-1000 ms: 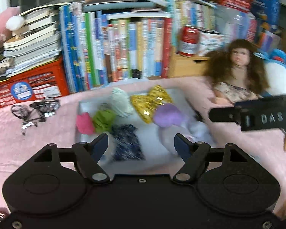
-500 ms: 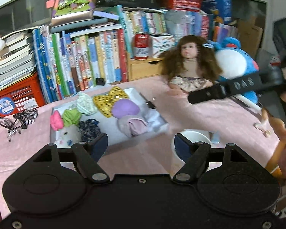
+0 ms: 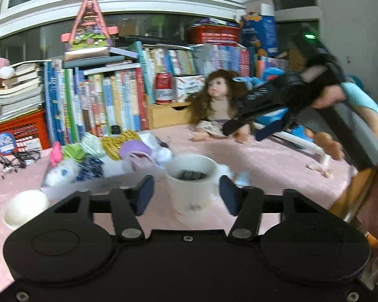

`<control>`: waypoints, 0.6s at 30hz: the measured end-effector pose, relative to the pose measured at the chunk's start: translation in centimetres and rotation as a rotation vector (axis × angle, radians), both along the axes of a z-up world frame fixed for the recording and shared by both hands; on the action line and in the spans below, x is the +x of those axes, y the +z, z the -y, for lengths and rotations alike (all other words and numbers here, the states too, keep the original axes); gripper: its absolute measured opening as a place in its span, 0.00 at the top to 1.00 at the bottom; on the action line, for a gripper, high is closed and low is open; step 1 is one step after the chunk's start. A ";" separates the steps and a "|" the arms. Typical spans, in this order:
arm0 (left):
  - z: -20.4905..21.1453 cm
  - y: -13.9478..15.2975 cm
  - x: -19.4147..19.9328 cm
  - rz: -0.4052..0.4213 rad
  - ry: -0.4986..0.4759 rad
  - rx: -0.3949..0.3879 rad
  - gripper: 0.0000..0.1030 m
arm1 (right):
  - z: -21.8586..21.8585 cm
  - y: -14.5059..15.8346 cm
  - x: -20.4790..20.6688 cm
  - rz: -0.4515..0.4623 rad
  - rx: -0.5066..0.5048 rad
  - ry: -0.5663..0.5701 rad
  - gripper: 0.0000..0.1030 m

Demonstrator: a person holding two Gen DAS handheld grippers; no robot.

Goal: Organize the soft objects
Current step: 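Withdraw both tools up and away from the silver tray, then close left tool on the white foam block while right tool grasps the blue packet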

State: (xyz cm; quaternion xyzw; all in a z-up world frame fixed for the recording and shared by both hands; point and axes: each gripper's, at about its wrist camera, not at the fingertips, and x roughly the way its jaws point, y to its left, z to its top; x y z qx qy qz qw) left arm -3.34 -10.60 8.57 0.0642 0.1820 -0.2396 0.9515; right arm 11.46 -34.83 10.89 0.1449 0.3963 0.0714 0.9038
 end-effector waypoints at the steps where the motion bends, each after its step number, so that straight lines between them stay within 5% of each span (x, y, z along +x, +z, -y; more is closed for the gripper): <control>1: 0.5 -0.4 -0.5 0.000 -0.010 0.003 0.56 | 0.3 -0.4 0.1 -0.015 0.000 -0.005 0.23; 7: 4.5 -3.6 -1.8 -0.021 0.012 0.006 0.67 | 1.7 -2.8 1.5 -0.083 0.019 -0.049 0.39; 11: 6.7 -5.8 -1.0 -0.062 0.083 -0.097 0.67 | 1.9 -4.0 3.9 -0.121 0.027 -0.059 0.43; 18: 11.0 -8.7 1.6 -0.049 0.224 -0.149 0.68 | -0.1 -6.0 8.2 -0.200 -0.072 0.046 0.44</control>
